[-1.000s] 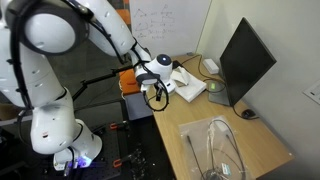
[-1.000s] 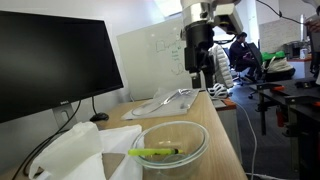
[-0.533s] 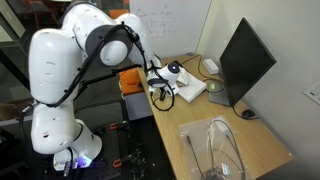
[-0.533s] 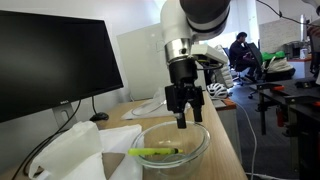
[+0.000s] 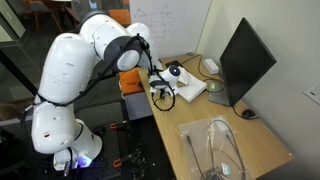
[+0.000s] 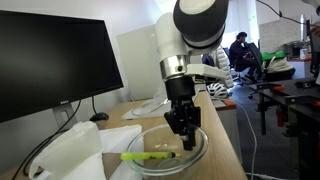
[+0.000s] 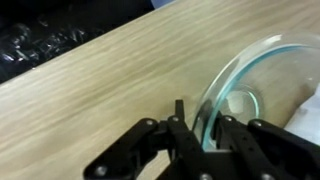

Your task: Move the glass bowl to the right side of the desk

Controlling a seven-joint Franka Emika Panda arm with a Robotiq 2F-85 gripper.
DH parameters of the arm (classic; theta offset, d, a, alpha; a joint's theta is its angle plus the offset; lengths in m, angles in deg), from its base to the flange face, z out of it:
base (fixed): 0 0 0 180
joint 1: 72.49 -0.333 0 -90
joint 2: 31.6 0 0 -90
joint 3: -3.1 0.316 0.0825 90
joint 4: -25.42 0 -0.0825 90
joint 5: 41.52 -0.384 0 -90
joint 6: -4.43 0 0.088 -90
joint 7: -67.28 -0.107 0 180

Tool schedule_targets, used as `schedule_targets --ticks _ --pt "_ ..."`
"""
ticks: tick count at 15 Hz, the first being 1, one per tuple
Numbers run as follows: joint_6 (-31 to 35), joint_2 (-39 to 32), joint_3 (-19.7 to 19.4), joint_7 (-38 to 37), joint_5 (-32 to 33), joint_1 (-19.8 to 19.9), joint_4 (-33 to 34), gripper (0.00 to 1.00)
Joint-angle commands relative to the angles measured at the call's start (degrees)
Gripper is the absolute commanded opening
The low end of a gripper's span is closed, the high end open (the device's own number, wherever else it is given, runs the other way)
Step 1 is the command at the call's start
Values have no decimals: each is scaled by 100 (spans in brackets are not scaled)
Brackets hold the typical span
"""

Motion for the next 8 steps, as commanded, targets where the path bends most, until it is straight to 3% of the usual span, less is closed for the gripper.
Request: schedule_targets --ticks 1,8 --pt "44 -89 -5 12 24 -34 137 0" --pt "170 82 101 142 -126 122 8 3"
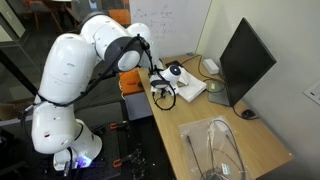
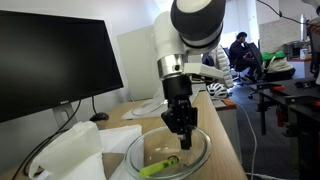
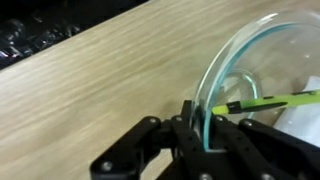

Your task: Move the glass bowl to the right side of the desk

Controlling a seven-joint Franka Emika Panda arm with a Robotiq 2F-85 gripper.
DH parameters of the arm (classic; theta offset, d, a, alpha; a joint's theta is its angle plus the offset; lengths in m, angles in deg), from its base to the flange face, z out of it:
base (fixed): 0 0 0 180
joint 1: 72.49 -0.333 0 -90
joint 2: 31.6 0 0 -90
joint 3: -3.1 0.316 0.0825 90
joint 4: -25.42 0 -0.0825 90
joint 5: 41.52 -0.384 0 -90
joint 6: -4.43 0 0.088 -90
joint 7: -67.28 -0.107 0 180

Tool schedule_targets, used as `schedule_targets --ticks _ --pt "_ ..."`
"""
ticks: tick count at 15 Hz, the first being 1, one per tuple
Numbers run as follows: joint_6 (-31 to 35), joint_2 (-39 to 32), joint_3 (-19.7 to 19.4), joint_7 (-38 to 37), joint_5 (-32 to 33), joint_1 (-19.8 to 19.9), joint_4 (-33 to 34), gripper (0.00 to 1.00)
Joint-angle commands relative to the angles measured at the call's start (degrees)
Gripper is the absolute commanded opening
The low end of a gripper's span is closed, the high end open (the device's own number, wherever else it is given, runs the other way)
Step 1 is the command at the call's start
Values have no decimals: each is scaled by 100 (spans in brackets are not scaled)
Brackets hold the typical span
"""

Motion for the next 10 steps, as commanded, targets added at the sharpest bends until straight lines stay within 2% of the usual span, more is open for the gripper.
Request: schedule_targets --ticks 1,5,10 --pt "182 147 120 163 -161 179 -131 3" --pt "304 497 311 528 -413 616 -483 3" --pt "291 1210 710 1684 -1263 1553 -1246 3"
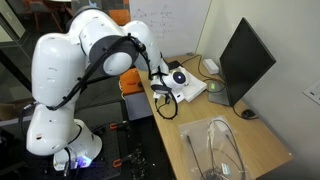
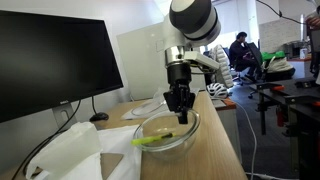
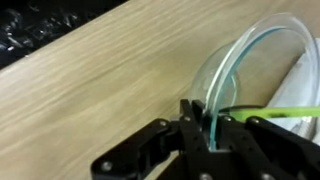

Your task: Move the glass bowl to the right side of the desk

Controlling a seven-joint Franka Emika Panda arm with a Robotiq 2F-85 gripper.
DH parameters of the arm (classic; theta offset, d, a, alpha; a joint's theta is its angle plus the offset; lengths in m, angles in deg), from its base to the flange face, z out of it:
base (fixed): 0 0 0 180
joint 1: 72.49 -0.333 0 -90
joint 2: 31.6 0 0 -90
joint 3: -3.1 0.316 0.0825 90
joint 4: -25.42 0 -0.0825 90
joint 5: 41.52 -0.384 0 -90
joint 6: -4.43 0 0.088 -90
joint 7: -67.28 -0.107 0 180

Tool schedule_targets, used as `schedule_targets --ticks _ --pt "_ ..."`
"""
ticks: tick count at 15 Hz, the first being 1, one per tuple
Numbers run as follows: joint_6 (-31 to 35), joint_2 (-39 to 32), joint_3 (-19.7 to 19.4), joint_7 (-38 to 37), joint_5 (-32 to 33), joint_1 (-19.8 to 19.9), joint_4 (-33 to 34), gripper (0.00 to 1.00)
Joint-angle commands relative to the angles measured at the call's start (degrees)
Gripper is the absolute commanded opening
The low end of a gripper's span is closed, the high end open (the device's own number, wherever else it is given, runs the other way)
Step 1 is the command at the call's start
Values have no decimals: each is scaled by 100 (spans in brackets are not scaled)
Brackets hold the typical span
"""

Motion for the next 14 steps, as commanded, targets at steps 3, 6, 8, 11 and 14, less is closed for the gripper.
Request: schedule_targets --ticks 3,6,8,11,14 --pt "-15 1055 459 1348 -1110 1017 -1050 3" --pt "-180 1553 430 2038 -1608 1425 -1507 3" --pt "-283 1742 395 2510 -1876 1658 -1703 3" --pt "-481 1751 361 3254 -2154 1913 -1792 3" --pt "-665 1672 335 3620 -2263 2025 -1814 3"
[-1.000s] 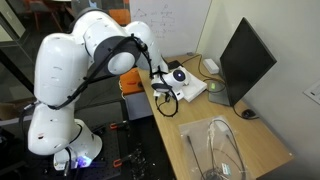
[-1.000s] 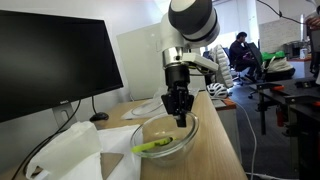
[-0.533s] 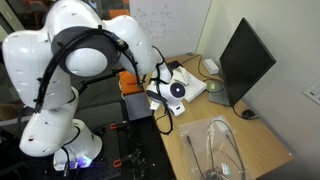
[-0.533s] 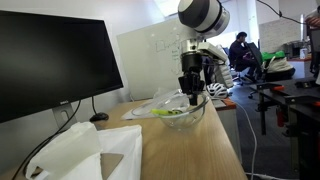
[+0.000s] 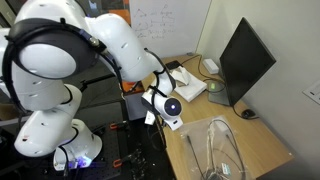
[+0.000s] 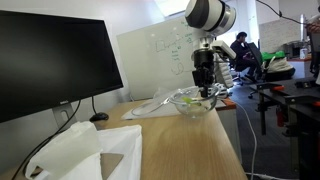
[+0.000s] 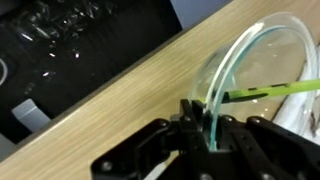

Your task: Move the glass bowl to the right side of the desk

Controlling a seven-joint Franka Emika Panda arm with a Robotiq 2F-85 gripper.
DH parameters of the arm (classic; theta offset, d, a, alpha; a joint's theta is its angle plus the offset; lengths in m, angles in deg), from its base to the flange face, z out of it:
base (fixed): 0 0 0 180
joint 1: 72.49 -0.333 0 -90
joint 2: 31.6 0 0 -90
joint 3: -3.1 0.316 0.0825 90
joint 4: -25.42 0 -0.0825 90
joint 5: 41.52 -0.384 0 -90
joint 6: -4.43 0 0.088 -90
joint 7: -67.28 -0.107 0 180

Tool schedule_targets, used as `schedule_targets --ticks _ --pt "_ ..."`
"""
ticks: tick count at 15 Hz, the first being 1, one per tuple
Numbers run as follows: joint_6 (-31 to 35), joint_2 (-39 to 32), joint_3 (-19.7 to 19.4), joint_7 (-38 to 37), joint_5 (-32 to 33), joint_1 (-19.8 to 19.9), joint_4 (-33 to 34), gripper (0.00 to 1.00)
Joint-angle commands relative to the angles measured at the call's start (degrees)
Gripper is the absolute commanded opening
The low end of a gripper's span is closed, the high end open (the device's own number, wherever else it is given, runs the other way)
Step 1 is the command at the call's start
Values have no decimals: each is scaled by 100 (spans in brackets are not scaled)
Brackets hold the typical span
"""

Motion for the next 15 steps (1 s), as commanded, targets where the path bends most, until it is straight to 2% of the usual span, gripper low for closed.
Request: schedule_targets --ticks 1,8,15 --pt "-388 57 52 441 -240 169 2 3" --pt "-112 -399 54 697 -191 119 108 3" --pt "-47 -837 23 700 -258 226 555 3"
